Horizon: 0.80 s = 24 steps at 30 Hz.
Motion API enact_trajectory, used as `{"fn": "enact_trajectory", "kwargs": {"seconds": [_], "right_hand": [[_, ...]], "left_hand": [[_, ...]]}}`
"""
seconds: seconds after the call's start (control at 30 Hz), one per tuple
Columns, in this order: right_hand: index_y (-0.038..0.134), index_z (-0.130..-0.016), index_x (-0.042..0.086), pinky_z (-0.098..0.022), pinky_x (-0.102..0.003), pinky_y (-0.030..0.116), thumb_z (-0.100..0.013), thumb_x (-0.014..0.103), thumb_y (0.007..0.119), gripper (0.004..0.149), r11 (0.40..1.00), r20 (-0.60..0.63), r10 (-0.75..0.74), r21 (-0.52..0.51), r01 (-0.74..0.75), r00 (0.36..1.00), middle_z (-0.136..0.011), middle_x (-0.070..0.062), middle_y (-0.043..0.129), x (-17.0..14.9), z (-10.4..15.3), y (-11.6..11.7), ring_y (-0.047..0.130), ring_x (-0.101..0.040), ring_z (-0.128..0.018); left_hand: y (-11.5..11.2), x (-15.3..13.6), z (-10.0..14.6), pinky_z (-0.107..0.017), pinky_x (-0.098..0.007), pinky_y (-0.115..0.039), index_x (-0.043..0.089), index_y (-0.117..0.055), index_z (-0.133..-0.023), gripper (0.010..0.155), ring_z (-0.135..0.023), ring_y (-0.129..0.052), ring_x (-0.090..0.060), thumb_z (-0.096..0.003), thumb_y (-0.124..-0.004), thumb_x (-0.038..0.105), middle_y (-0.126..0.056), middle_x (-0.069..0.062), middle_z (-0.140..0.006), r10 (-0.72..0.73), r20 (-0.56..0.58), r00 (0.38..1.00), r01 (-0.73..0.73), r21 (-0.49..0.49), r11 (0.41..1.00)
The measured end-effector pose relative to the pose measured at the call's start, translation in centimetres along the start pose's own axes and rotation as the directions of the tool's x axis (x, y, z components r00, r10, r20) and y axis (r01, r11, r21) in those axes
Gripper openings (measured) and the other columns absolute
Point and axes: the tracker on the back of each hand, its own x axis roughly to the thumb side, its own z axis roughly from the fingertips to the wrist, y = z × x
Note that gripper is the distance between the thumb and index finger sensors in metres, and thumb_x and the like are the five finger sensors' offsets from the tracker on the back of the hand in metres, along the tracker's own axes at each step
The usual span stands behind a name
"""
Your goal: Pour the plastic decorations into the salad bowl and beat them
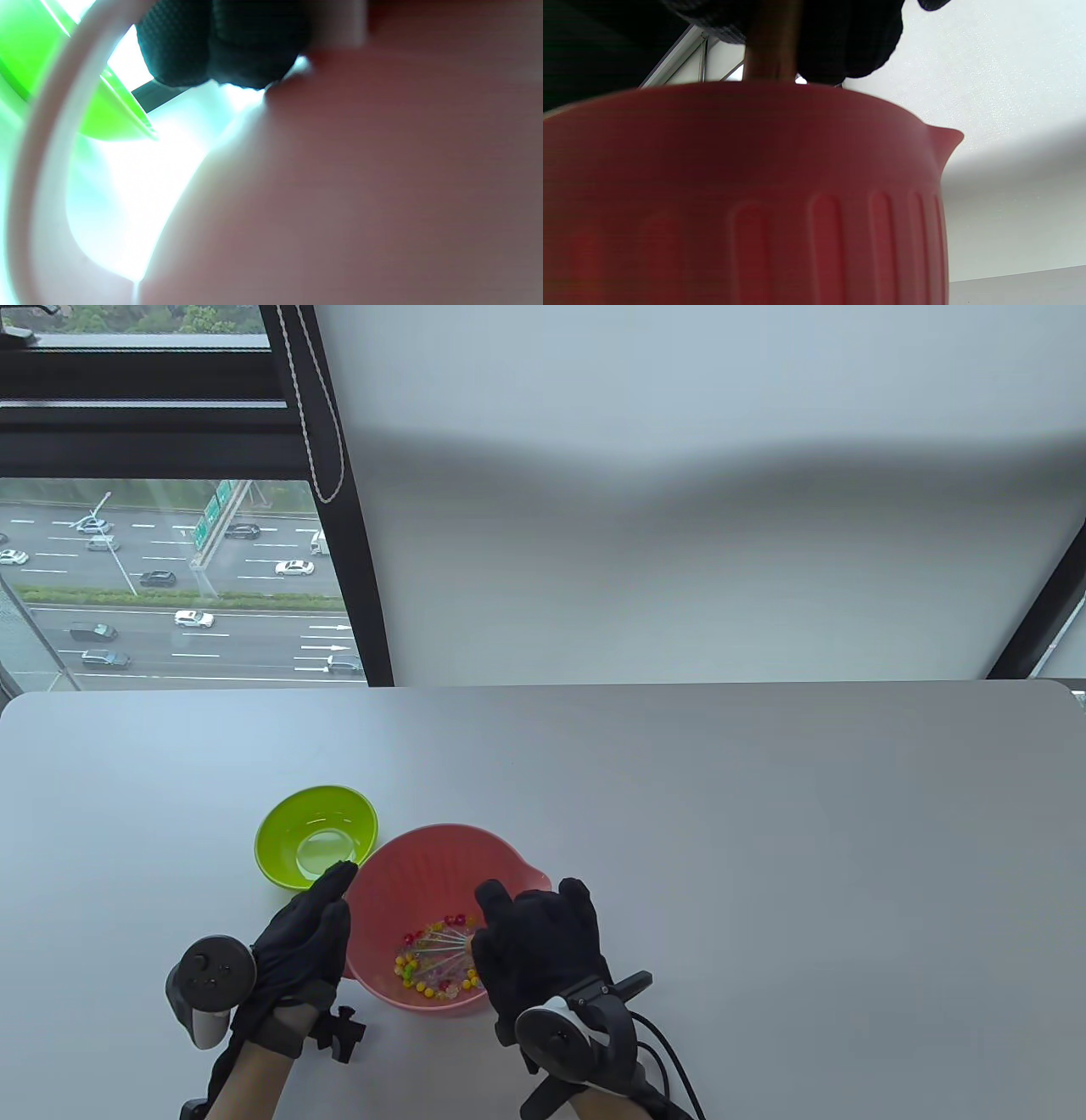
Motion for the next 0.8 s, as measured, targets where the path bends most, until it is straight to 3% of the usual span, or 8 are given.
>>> {"fn": "enact_trajectory", "kwargs": {"seconds": [0.5,0.8], "right_hand": [[0.041,-0.111,0.033,-0.080,-0.054,0.037,-0.061,0.053,0.064,0.059,0.984,0.042,0.171,-0.053,-0.168,0.984,-0.087,0.012,0.077,-0.2,0.1,0.0,0.072,-0.023,-0.089],[0.044,-0.110,0.033,-0.079,-0.054,0.038,-0.061,0.053,0.065,0.057,0.981,0.016,0.173,-0.088,-0.171,0.985,-0.082,0.012,0.080,-1.0,-0.1,-1.0,0.074,-0.023,-0.086]], "left_hand": [[0.0,0.0,0.0,-0.074,-0.056,-0.052,0.018,-0.069,-0.103,0.059,-0.060,-0.088,-0.034,-0.0555,-0.060,0.052,-0.094,-0.003,-0.049,-0.001,0.000,1.000,0.001,-0.001,1.000],[0.0,0.0,0.0,-0.074,-0.056,-0.052,0.019,-0.069,-0.103,0.059,-0.059,-0.088,-0.034,-0.0555,-0.060,0.052,-0.094,-0.003,-0.049,-0.001,0.000,1.000,0.001,-0.001,1.000]]}}
